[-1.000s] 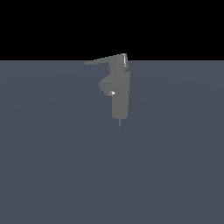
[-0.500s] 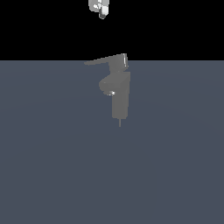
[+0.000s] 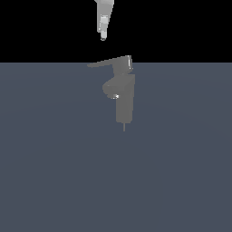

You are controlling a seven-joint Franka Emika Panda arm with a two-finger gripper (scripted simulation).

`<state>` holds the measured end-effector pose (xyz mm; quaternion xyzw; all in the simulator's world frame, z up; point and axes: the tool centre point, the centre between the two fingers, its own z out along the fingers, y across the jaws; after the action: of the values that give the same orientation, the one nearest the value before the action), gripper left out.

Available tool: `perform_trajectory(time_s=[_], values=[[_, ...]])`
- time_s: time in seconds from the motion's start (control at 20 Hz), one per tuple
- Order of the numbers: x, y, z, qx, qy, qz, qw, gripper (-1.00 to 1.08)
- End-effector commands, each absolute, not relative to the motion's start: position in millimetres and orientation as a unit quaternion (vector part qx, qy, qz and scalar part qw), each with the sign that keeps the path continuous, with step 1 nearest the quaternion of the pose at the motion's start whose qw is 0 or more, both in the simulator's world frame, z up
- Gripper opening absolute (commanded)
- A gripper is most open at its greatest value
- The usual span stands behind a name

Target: Turn on the faucet by rotating a designated handle.

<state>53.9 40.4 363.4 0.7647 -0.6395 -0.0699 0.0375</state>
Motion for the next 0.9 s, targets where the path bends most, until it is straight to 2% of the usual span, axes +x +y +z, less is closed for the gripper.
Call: perform_trajectory(time_s=[0.0,0.45,0.85], values=[[65,45,351,0.745,-0.662,-0.071,0.041,-1.0],[100,60,302,0.674,-0.733,-0.075,0.052,-1.0],[117,68,273,0.631,-0.769,-0.077,0.059,-1.0]])
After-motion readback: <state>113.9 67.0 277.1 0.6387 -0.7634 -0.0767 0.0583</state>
